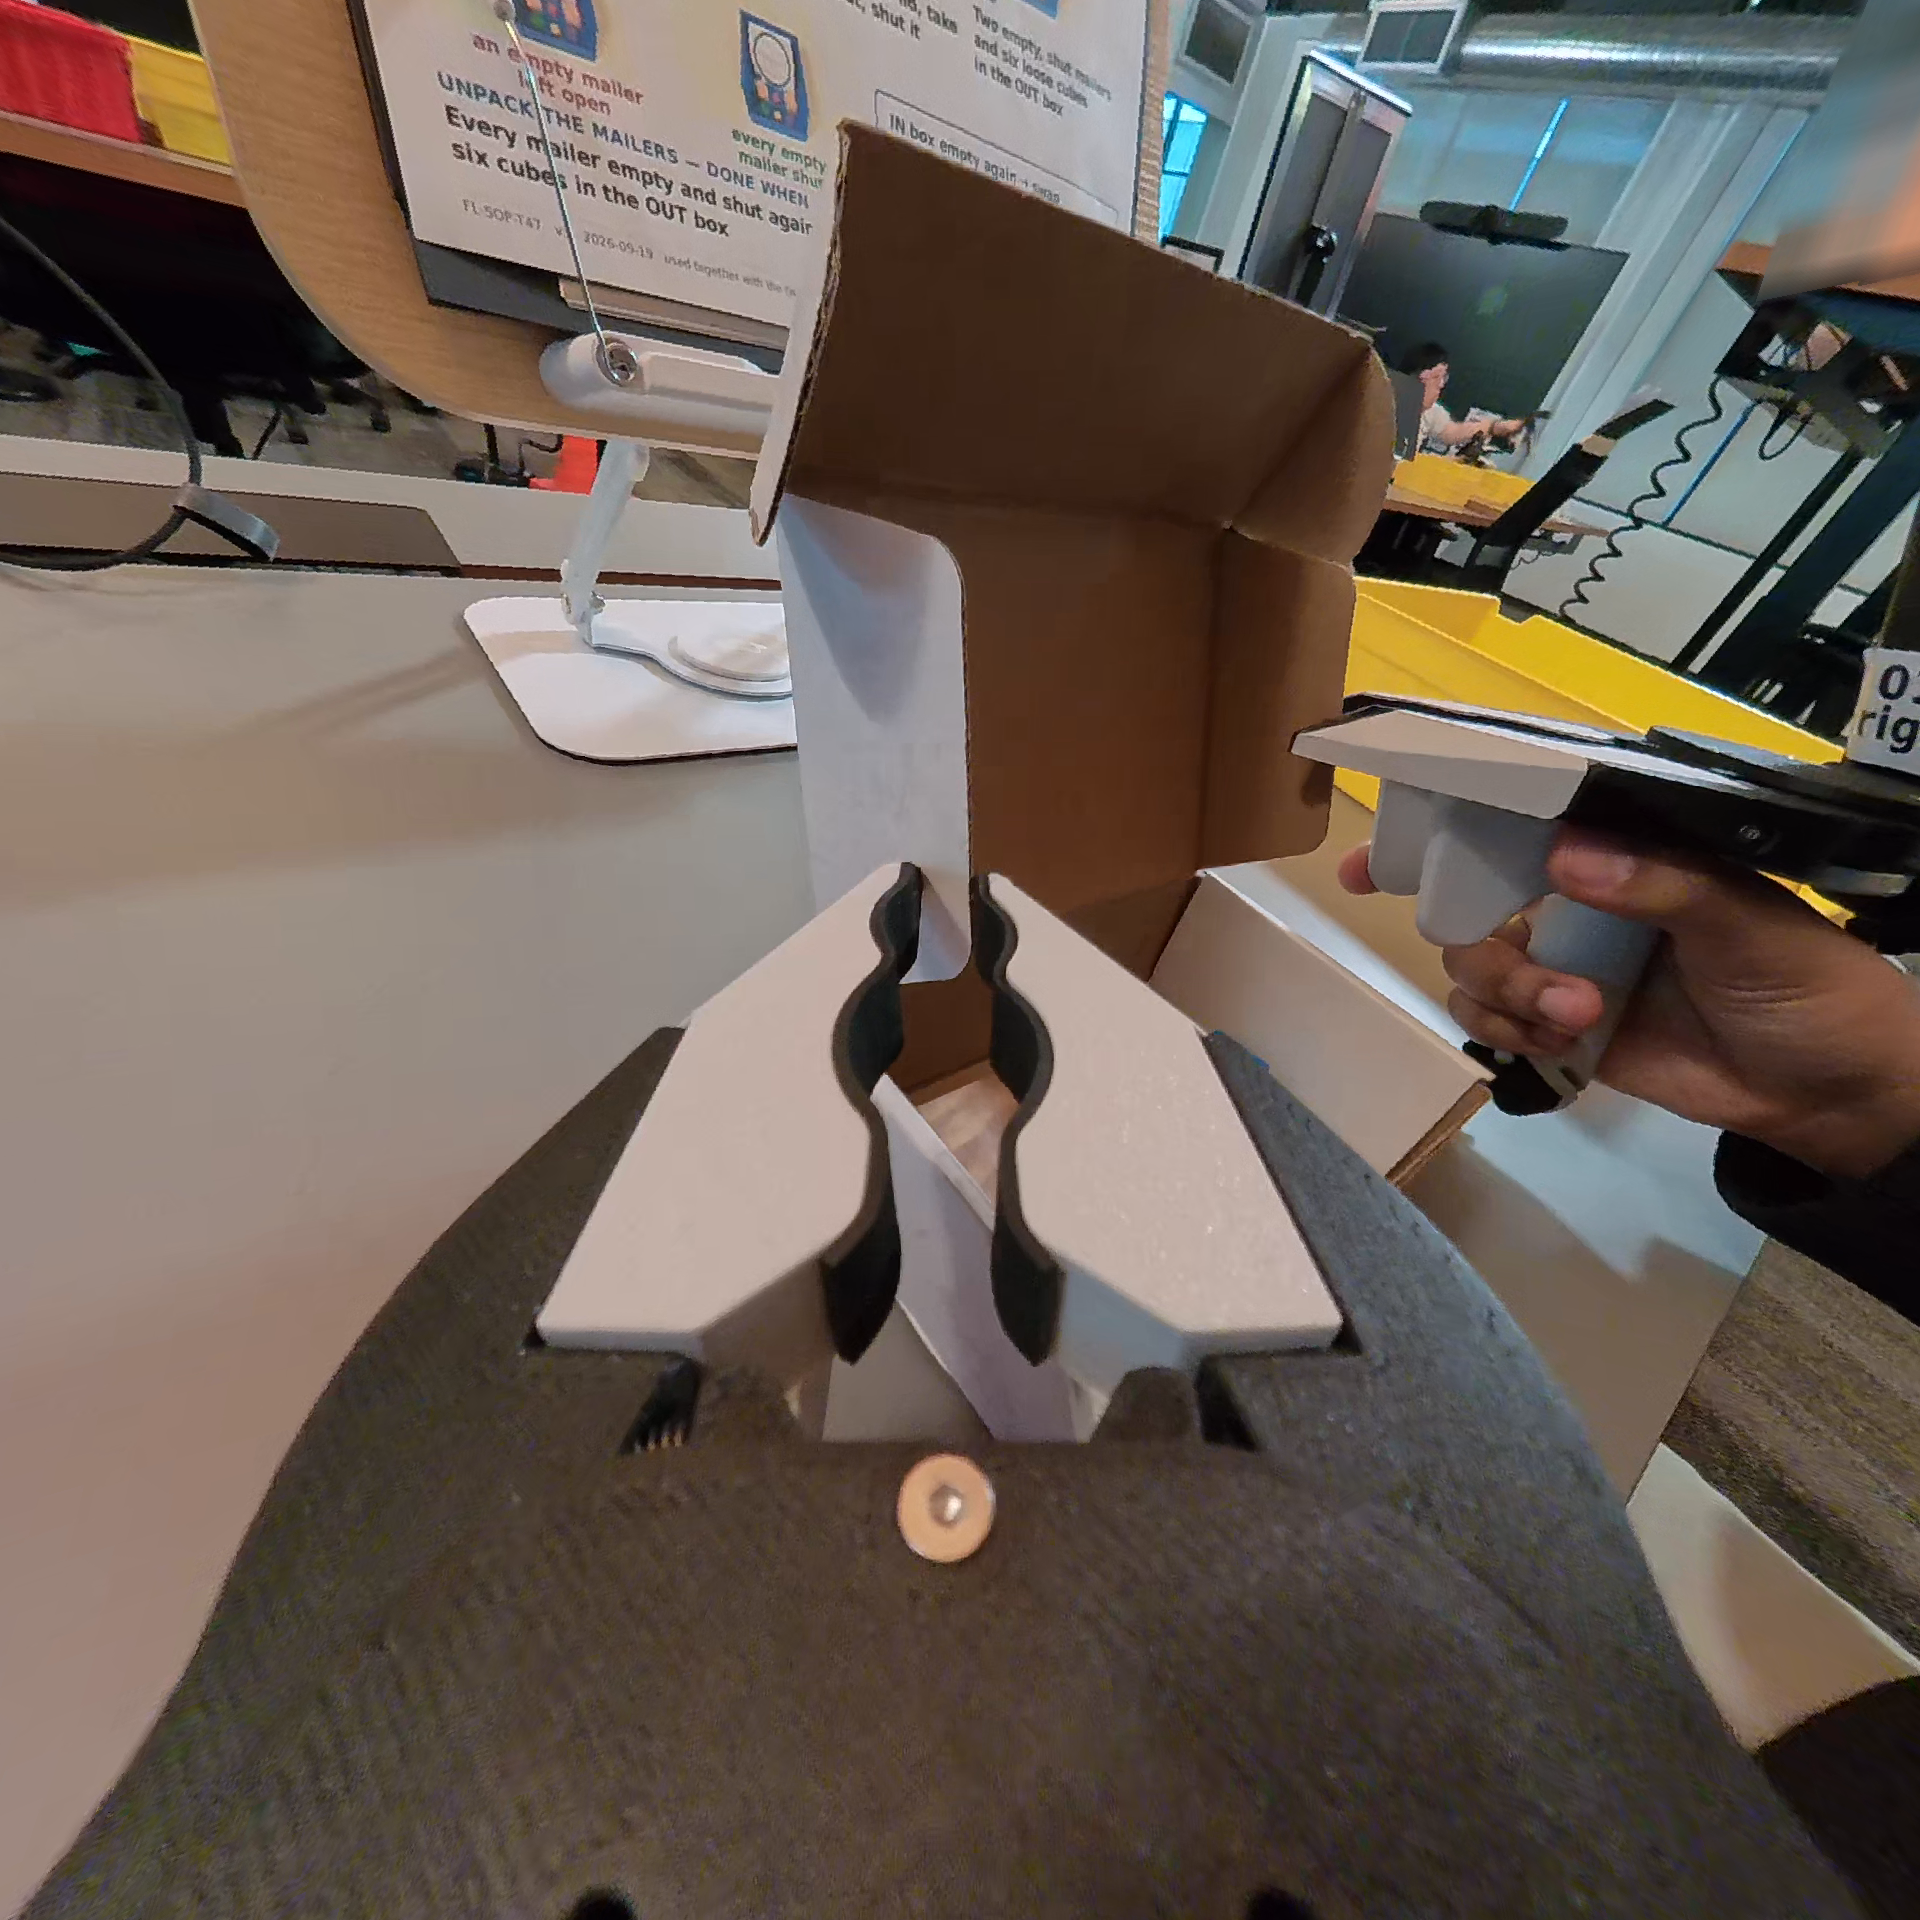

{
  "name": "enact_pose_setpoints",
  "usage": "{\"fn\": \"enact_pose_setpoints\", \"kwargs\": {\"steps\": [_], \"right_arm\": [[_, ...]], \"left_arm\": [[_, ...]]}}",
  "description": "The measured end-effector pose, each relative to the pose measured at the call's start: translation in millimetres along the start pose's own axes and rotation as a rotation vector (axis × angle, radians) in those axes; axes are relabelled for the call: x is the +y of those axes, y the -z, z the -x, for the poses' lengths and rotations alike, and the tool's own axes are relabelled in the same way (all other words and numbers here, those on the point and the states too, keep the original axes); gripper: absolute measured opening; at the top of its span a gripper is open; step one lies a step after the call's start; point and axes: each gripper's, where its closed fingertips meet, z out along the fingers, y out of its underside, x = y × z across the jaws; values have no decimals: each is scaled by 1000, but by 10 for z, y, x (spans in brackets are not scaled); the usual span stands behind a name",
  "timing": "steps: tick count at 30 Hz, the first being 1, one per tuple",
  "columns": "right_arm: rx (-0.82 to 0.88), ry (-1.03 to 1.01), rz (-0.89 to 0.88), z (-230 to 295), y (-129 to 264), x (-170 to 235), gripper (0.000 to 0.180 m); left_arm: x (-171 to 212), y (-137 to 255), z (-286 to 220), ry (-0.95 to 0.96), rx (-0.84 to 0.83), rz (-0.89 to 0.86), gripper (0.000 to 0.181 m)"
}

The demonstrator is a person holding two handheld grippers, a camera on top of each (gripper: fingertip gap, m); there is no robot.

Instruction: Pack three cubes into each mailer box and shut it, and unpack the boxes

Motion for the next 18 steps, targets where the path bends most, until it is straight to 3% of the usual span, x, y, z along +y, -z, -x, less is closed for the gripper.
{"fn": "enact_pose_setpoints", "kwargs": {"steps": [1,18], "right_arm": [[-1,-2,-1,4,-4,-2,16],[-18,-16,38,56,-15,49,15]], "left_arm": [[5,5,-1,-2,0,2,8],[112,90,-44,-40,-4,43,8]]}}
